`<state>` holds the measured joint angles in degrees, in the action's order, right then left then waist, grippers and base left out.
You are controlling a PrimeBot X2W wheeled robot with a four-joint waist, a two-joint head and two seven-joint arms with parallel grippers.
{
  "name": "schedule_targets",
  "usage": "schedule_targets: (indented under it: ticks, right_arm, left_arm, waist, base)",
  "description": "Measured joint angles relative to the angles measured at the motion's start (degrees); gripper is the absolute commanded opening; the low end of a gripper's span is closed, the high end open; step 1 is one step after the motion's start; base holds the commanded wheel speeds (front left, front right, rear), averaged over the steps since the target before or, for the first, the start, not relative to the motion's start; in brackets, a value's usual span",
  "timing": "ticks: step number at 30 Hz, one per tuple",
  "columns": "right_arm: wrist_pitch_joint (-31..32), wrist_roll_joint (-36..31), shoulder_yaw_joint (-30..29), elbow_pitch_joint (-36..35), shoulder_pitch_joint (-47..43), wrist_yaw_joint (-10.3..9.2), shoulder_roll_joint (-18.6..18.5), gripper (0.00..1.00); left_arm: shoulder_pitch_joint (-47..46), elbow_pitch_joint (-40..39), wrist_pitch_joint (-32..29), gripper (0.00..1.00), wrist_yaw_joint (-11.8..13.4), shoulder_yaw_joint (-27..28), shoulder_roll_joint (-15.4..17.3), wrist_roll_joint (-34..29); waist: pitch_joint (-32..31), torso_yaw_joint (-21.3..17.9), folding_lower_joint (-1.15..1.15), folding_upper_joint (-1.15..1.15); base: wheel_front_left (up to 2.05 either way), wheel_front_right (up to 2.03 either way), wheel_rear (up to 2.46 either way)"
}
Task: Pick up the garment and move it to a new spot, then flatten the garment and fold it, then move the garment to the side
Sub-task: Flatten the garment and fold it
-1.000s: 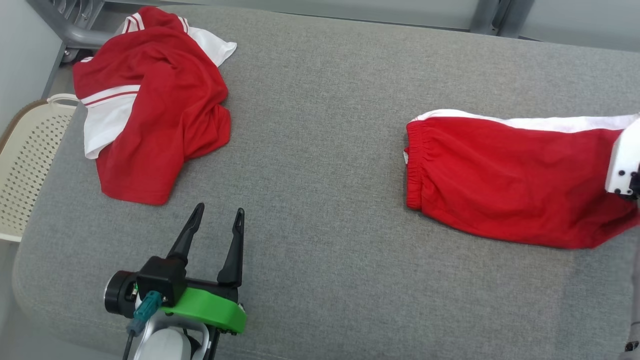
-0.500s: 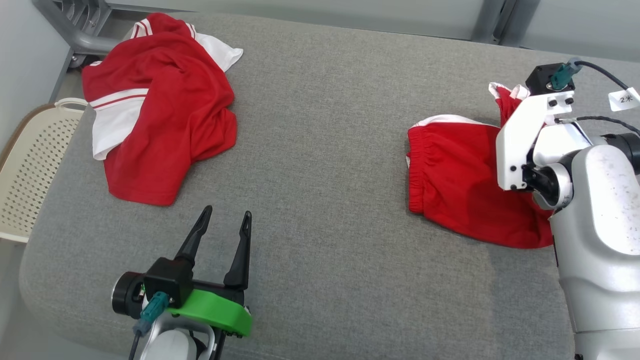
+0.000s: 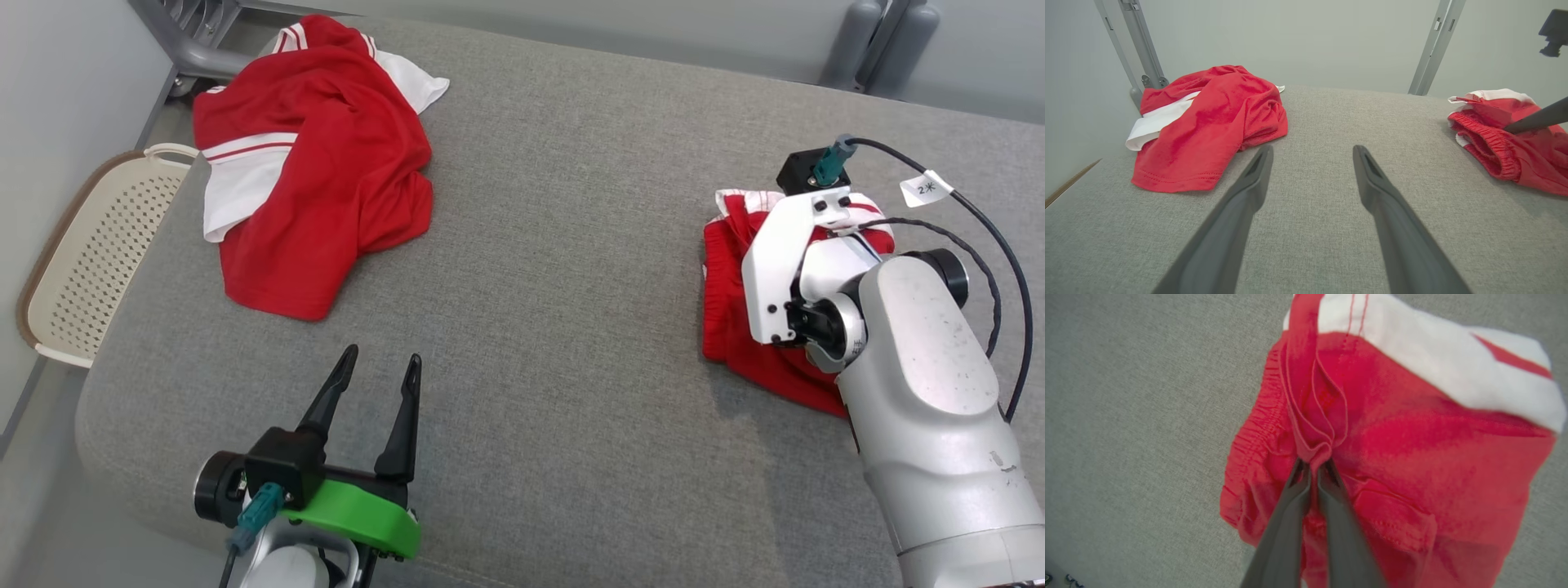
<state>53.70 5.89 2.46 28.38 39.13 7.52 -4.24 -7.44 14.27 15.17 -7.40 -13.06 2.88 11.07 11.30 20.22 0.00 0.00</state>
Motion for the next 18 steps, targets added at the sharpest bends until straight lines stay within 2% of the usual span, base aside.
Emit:
schedule_targets:
  ticks: [1, 2, 3, 7, 12, 18]
  right_arm:
    - [-0.4, -0.04, -0.04, 0.57, 0.0, 0.01, 0.05, 0.18]
    - [-0.67, -0.11, -0.08, 1.04, 0.03, 0.0, 0.11, 0.94]
    - [-1.08, -0.09, -0.19, 1.47, 0.07, 0.0, 0.19, 1.0]
    - [-3.49, 2.45, -0.01, 1.88, 0.51, 0.01, 0.74, 1.0]
    - [-9.34, 5.32, -2.27, 0.33, 1.18, 0.01, 0.6, 1.0]
    - [-15.88, 3.46, -4.76, -2.18, -0.26, 0.01, -4.25, 1.0]
  left_arm:
    - [0.13, 0.0, 0.0, 1.0, 0.0, 0.03, 0.0, 0.02]
    - [0.3, 0.02, 0.0, 1.0, 0.0, 0.05, 0.0, 0.07]
    - [0.46, 0.07, 0.0, 1.0, 0.0, 0.09, 0.0, 0.08]
    - [1.05, 0.16, 0.0, 1.0, 0.0, 0.86, 0.01, 0.03]
    - [1.59, 0.19, 0.0, 1.0, 0.01, 1.74, 0.0, -0.62]
    - [1.59, 0.31, 0.0, 1.0, 0.01, 1.96, 0.0, -0.73]
  waist:
    - [-0.08, 0.22, 0.0, 0.0]
    - [-0.18, 0.39, 0.0, 0.0]
    - [-0.31, 0.5, 0.0, 0.0]
    - [-0.87, 0.34, 0.0, 0.0]
    - [-1.66, -0.77, 0.0, 0.0]
    - [-2.23, -2.84, 0.0, 0.0]
  base:
    - [0.0, 0.0, 0.0]
    - [0.0, 0.0, 0.0]
    - [0.0, 0.0, 0.0]
    - [0.0, 0.0, 0.0]
    - [0.0, 0.0, 0.0]
    - [0.0, 0.0, 0.0]
